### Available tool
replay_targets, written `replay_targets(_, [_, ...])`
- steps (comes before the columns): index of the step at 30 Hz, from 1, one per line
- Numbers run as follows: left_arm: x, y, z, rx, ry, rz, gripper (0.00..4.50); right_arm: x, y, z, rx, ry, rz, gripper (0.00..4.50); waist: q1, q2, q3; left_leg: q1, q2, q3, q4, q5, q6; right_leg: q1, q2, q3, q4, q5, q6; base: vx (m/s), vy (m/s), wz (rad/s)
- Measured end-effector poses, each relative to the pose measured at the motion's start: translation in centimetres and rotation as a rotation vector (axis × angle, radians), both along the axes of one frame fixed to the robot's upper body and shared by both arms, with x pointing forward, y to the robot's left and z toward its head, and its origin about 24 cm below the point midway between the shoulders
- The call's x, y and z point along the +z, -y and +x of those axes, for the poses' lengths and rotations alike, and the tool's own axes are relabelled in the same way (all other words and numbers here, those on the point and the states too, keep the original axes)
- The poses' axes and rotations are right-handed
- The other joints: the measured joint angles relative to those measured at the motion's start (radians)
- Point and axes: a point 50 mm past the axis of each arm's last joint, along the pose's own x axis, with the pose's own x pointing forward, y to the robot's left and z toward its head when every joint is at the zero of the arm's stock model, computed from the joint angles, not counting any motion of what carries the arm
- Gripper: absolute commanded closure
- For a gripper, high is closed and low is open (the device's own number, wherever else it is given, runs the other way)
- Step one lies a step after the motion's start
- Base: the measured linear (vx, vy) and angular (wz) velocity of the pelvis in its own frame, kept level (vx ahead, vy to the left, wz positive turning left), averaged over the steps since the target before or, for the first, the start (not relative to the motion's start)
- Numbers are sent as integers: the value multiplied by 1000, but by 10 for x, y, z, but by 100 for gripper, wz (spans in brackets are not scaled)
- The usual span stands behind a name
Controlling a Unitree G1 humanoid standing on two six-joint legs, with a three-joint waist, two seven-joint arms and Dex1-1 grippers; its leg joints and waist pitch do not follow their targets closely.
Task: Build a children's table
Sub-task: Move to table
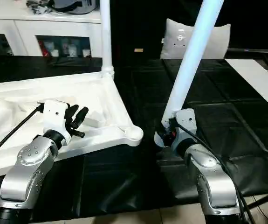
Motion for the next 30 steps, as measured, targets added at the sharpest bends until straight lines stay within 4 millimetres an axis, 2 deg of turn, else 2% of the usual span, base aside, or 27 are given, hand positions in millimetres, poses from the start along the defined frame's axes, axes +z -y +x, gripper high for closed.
replay_targets(1, [0,0,0,0,-2,0,305,0,0,0,-2,4,-1,261,3,1,0,-2,-3,-11,1,0,0,7,0,-9,-7,-1,2,31,14,48])
replay_targets(2, [-1,-1,0,2,-5,2,305,1,-2,1,-2,9,5,261,2,0,1,14,-3,-16,-4,-1,-3,0,0,-7,1,-5,-5,96,-24,25])
replay_targets(3, [-3,-6,0,16,-15,11,305,3,-10,3,15,21,26,261,-7,-3,1,23,-13,-17,-5,-4,-4,-18,-2,8,54,-26,-45,106,-44,4])
replay_targets(4, [-3,-10,0,30,-15,17,305,4,-12,3,21,26,35,261,-13,-9,0,31,-22,-15,-5,-6,-3,-41,-8,25,108,-31,-50,106,-44,4])
replay_targets(5, [-2,-11,1,34,-11,17,305,3,-10,2,17,22,32,261,-20,-15,-2,40,-32,-12,-5,-8,-3,-73,-12,41,145,-31,-46,43,-54,8])
replay_targets(6, [-1,-11,1,31,-7,15,305,2,-9,2,15,20,27,261,-23,-27,0,46,-42,-7,-4,-10,-5,-90,-16,62,127,-29,-49,16,-81,9])
replay_targets(7, [-1,-9,2,29,-7,11,305,1,-7,1,12,16,21,261,-24,-40,1,50,-52,-1,-3,-12,-6,-85,-22,83,115,-15,5,16,-81,9])
replay_targets(8, [-3,-3,1,16,-14,-6,305,-2,-2,0,-2,2,6,261,-9,-41,9,46,-47,11,14,-27,47,-72,-13,89,106,-22,3,22,-90,5])
replay_targets(9, [-4,4,1,-11,-17,-11,305,-4,3,-1,-16,-7,-5,261,0,-30,10,41,-43,11,44,-32,67,-60,-6,87,95,-19,-1,32,-80,-2])
replay_targets(10, [-5,8,0,-26,-20,-12,305,-5,5,-1,-21,-13,-16,261,5,-29,12,27,-43,9,69,-30,63,-49,-2,86,86,-18,-3,32,-80,-2])
replay_targets(11, [-4,9,1,-29,-18,-11,305,-4,6,-1,-23,-12,-26,261,11,-20,10,13,-38,10,64,-23,51,-34,8,82,75,-16,-6,0,0,0])
replay_targets(12, [-3,8,1,-27,-12,-9,305,-4,6,0,-23,-9,-28,261,16,-10,10,-2,-32,10,40,-15,56,-27,11,62,72,-18,-8,67,10,18])
replay_targets(13, [0,9,3,-30,-3,-8,305,-4,7,-1,-24,-8,-30,261,15,18,10,-18,-17,4,28,17,65,-7,10,20,62,-19,-7,67,10,18])
replay_targets(14, [0,7,3,-27,-2,-4,305,-5,6,0,-30,-12,-29,261,15,27,12,-20,-8,-4,31,30,51,8,5,-10,51,-22,-1,83,58,37])
replay_targets(15, [0,3,3,-16,0,3,305,-5,2,0,-22,-7,-19,261,6,30,12,-18,-6,-22,26,31,27,26,4,-33,30,-22,-1,113,61,41])
replay_targets(16, [0,1,3,-8,0,5,305,-4,-1,1,-13,1,-18,261,3,29,13,-18,-10,-27,20,34,17,28,5,-35,21,-23,-1,113,61,41])
replay_targets(17, [-1,-2,3,2,-6,9,305,-2,-5,3,-14,14,-10,261,-10,30,13,-16,-29,-36,15,34,17,9,7,-14,54,-41,-38,142,55,40])
replay_targets(18, [-3,-7,2,14,-14,19,305,1,-6,4,-13,26,3,261,-17,25,11,-11,-40,-33,15,29,23,-15,7,14,104,-49,-50,127,55,21])
replay_targets(19, [-3,-9,2,21,-15,20,305,1,-6,4,-12,29,14,261,-23,22,9,-7,-51,-29,15,25,28,-44,7,34,146,-48,-43,127,55,21])
replay_targets(20, [-2,-8,3,12,-8,20,305,1,-6,4,-19,23,34,261,-29,15,5,-7,-62,-22,18,23,31,-86,6,60,159,-31,-15,89,31,8])
replay_targets(21, [-2,-7,3,2,-4,19,305,0,-5,3,-26,19,41,261,-31,1,2,-9,-75,-13,21,22,32,-112,-1,86,127,-6,4,60,-20,9])
replay_targets(22, [-1,-5,3,-7,-1,19,305,0,-3,3,-34,13,45,261,-33,-15,2,-15,-91,-7,28,20,31,-123,-17,107,109,33,34,60,-20,9])
replay_targets(24, [-2,7,3,-62,-5,11,305,-2,9,2,-75,1,32,261,-18,-14,4,-26,-84,2,22,23,27,-130,-13,110,112,35,26,33,-59,8])
replay_targets(25, [-2,10,3,-85,-7,16,305,-2,11,2,-77,1,15,261,-15,-13,4,-26,-81,3,17,27,20,-130,-11,108,109,39,24,22,-60,3])
replay_targets(27, [-2,7,4,-104,-10,39,305,-1,12,3,-72,5,3,261,-12,-11,5,-22,-71,2,6,33,9,-124,0,105,87,47,8,0,0,0])
replay_targets(28, [-2,5,4,-104,-11,49,305,-1,12,3,-68,4,3,261,-11,-10,6,-21,-65,4,4,34,7,-119,6,104,76,54,3,0,0,0])
replay_targets(30, [-5,2,5,-137,-24,80,305,-1,10,3,-53,3,3,261,-11,-6,10,-14,-54,12,4,35,-1,-114,7,99,71,59,-5,0,0,0])
